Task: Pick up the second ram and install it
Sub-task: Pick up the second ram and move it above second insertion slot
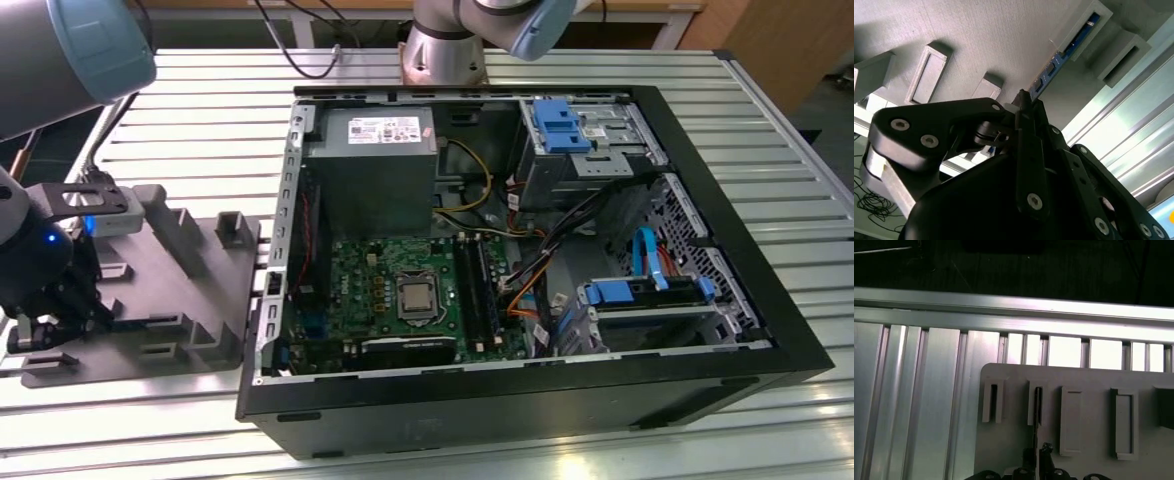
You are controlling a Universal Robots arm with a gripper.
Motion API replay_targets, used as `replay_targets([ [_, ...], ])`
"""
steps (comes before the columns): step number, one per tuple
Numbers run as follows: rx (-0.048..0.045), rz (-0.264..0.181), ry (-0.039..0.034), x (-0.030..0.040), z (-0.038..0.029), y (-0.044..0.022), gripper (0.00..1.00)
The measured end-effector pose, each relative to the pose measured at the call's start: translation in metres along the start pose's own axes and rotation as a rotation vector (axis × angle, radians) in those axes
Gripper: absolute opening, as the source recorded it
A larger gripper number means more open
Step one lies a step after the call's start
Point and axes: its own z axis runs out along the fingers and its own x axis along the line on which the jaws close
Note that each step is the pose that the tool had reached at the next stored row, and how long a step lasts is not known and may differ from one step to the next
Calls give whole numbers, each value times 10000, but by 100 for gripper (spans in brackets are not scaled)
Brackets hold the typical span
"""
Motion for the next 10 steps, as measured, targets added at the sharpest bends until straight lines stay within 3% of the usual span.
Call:
replay_targets([
  [7, 0, -17, 0, 0, 0, 0, 18],
  [8, 1, -20, 0, 0, 0, 0, 12],
  [10, 0, -24, 1, 0, 0, 0, 12],
])
